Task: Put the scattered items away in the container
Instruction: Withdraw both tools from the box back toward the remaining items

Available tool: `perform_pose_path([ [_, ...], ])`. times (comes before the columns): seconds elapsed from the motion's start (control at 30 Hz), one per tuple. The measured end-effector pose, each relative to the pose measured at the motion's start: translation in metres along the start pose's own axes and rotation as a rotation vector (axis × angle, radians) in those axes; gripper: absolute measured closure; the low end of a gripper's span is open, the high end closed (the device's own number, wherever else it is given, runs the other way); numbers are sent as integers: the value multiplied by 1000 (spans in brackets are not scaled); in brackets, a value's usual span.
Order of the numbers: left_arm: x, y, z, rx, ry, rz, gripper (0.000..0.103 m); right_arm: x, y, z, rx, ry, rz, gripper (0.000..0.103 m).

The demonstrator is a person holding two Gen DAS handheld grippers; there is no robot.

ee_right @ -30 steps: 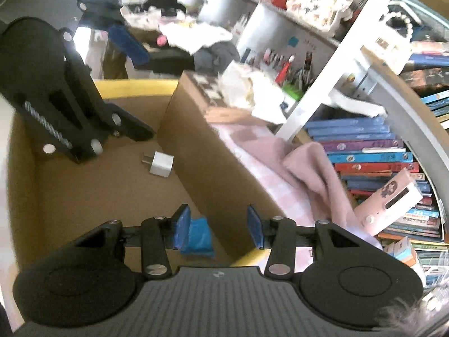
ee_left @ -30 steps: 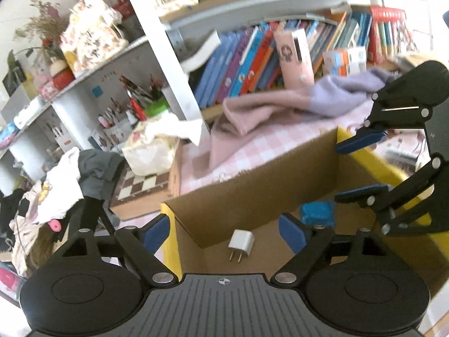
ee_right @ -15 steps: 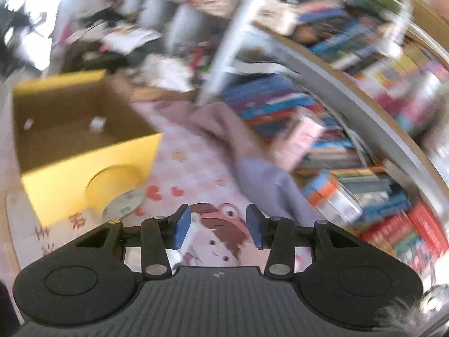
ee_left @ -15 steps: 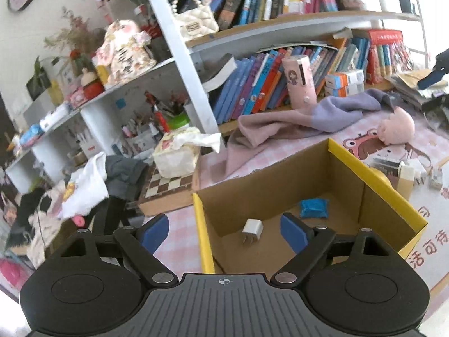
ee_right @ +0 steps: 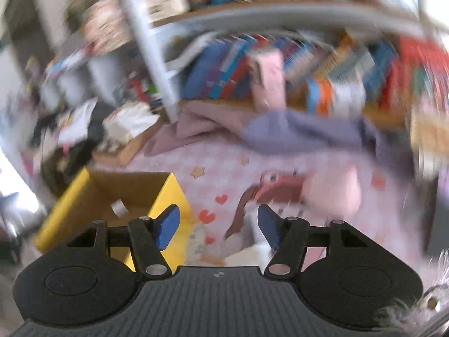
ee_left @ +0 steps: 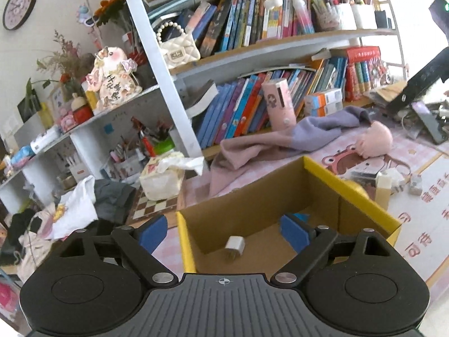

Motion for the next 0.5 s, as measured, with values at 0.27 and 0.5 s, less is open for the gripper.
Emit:
perform_pose_path([
  [0.27, -16, 29, 0, -83, -15, 48, 11, -33, 20, -15, -114, 41, 176, 43],
  [0.5, -12, 25, -9, -98, 18, 23, 11, 9, 24, -55, -171, 180, 265, 42],
])
Point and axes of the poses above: each gripper's, at about its wrist camera, not at the fingertips, and z roughly the way its jaws point, y to its right, x to its top, the point moved 6 cm from there along z, roughly the way its jaws point, and after that the axes turned 8 degrees about z, right-handed, at the moved point
